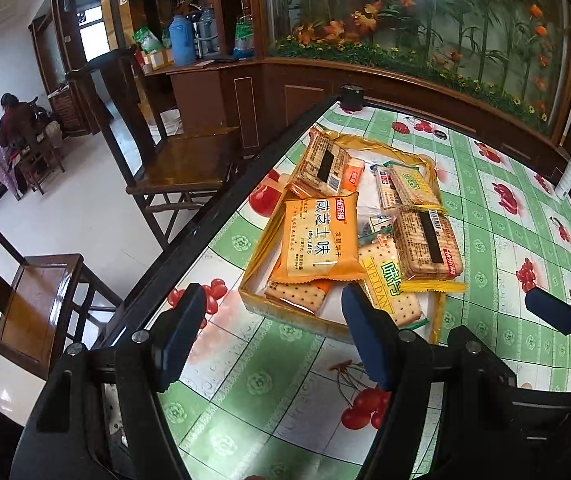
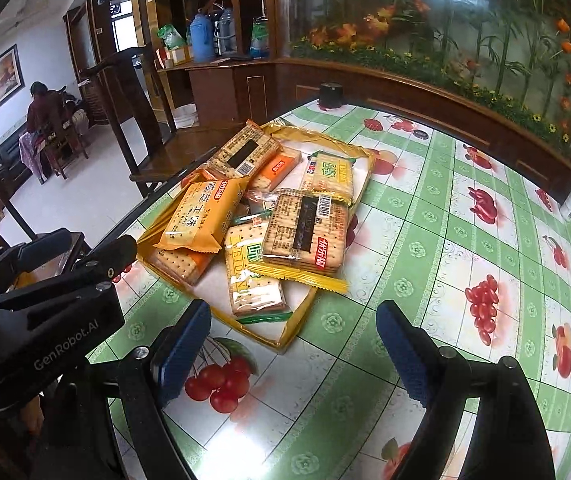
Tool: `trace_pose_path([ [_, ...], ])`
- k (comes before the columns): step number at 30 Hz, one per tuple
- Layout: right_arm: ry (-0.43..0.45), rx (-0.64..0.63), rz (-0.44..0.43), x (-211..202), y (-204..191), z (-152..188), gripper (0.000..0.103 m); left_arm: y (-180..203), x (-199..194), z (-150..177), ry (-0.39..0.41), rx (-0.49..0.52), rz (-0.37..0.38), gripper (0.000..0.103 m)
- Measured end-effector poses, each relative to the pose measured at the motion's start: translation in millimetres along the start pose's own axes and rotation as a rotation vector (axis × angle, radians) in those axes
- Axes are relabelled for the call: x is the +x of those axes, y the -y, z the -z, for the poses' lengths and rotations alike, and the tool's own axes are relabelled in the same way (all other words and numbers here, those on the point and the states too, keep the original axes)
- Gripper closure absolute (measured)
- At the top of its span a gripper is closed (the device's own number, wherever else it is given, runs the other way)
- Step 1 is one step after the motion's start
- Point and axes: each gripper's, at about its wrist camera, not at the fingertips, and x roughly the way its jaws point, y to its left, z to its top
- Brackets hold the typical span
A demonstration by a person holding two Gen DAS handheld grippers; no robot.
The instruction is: Organize snacks
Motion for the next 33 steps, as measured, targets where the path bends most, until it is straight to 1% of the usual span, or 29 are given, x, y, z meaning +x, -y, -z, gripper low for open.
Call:
trace_pose_path([
  [2, -0.001, -0.003, 0.0, 0.6, 0.0, -1.1, 0.017, -0.5, -1.5, -0.7, 0.015, 0.011, -0.005, 0.033],
  [7, -0.002, -0.001, 0.008, 2.0, 0.3, -2.2, 0.017, 0.1, -5.9, -1.8, 0.045, 0.037, -0.061, 0.033],
  [8, -0.004, 0.001, 0.009, 2.2, 0.6, -2.2, 0.017, -0.5, -6.2, -2.0, 0.047, 0.037, -0.06, 0.033],
  [10, -0.002, 0.006, 0.014, 1.8, 1.6, -1.9, 0.017, -3.4, -7.2, -3.2, 0.048, 0.028, -0.028, 0.033],
  [12, -0.006, 0.007, 0.016, 2.2, 1.6, -1.6, 0.017, -6.9, -5.9, -5.1, 0.025, 0.009, 0.016, 0.032],
  [13, -0.006, 0.007, 0.017, 2.2, 1.5, -1.1, 0.017, -7.7, -6.3, -5.5, 0.025, 0.005, 0.024, 0.032],
  [15, -0.009, 0.007, 0.019, 2.2, 1.5, -0.6, 0.017, -5.0, -8.7, -5.7, 0.043, 0.024, -0.003, 0.032],
  [19, -0.012, 0.005, 0.022, 2.4, 1.2, -0.2, 0.017, -1.3, -10.2, -5.0, 0.041, 0.041, 0.015, 0.032],
  [20, -0.01, 0.005, 0.024, 2.6, 1.0, -0.4, 0.017, -1.0, -10.0, -5.2, 0.037, 0.04, 0.023, 0.027],
  [22, -0.013, 0.003, 0.026, 3.0, 0.6, 0.1, 0.017, -1.1, -10.5, -5.5, 0.036, 0.039, 0.017, 0.013],
  [24, -0.013, 0.004, 0.028, 2.6, 1.0, 0.6, 0.017, -2.0, -12.6, -5.6, 0.053, 0.037, 0.0, 0.013],
  [27, -0.015, 0.004, 0.029, 2.0, 2.1, 1.6, 0.017, -5.8, -14.3, -7.2, 0.068, 0.024, -0.007, 0.013],
  [33, -0.017, 0.004, 0.03, 2.3, 3.0, 2.1, 0.017, -7.3, -15.9, -8.3, 0.053, 0.019, 0.008, 0.013],
])
